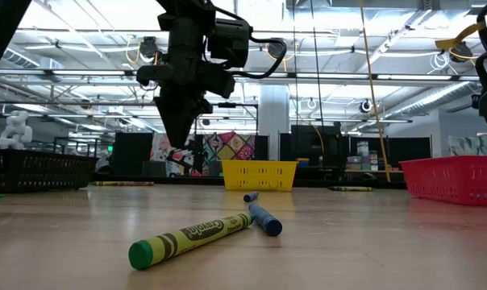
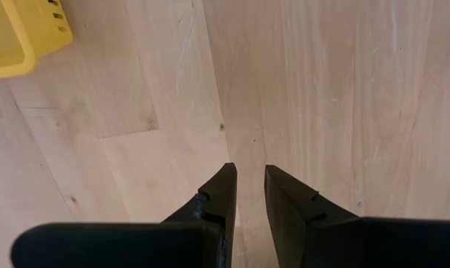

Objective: Sort crayons

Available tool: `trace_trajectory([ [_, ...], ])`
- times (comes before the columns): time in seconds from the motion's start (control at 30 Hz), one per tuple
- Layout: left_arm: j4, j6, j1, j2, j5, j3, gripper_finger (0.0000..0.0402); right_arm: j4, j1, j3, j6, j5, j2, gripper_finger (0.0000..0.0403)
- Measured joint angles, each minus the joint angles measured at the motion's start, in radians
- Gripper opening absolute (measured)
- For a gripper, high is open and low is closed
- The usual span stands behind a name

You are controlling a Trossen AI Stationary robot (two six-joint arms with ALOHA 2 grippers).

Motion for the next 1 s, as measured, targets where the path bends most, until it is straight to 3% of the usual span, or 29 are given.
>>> trace_trajectory([
  [0.57, 0.000, 0.000, 0.000, 0.000, 0.000, 0.000, 0.0066, -0.014, 0.000, -0.001, -0.026, 0.012, -0.018, 0.0000],
  [0.87, 0.000, 0.000, 0.000, 0.000, 0.000, 0.000, 0.0066, -0.075, -0.001, 0.066, -0.079, 0.136, -0.065, 0.0000],
  [1.0, 0.000, 0.000, 0.000, 0.000, 0.000, 0.000, 0.0066, -0.186, -0.001, 0.116, -0.080, 0.163, -0.067, 0.0000],
])
